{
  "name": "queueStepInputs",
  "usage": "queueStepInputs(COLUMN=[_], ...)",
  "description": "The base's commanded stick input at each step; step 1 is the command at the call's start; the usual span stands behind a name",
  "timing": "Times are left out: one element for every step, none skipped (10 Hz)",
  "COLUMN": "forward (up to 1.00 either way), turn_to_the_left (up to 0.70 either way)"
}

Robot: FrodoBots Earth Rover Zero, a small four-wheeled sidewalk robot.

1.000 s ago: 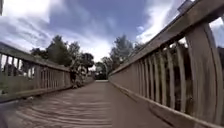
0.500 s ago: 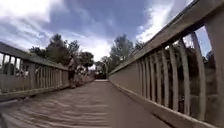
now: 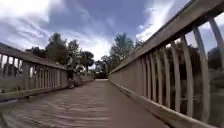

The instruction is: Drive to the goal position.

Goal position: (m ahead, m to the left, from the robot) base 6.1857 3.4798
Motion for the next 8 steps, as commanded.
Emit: queueStepInputs(forward=[0.45,0.45,0.45,0.45,0.45,0.45,0.45,0.45], turn_to_the_left=[0.00,0.00,0.00,0.00,0.00,0.24,0.27,0.27])
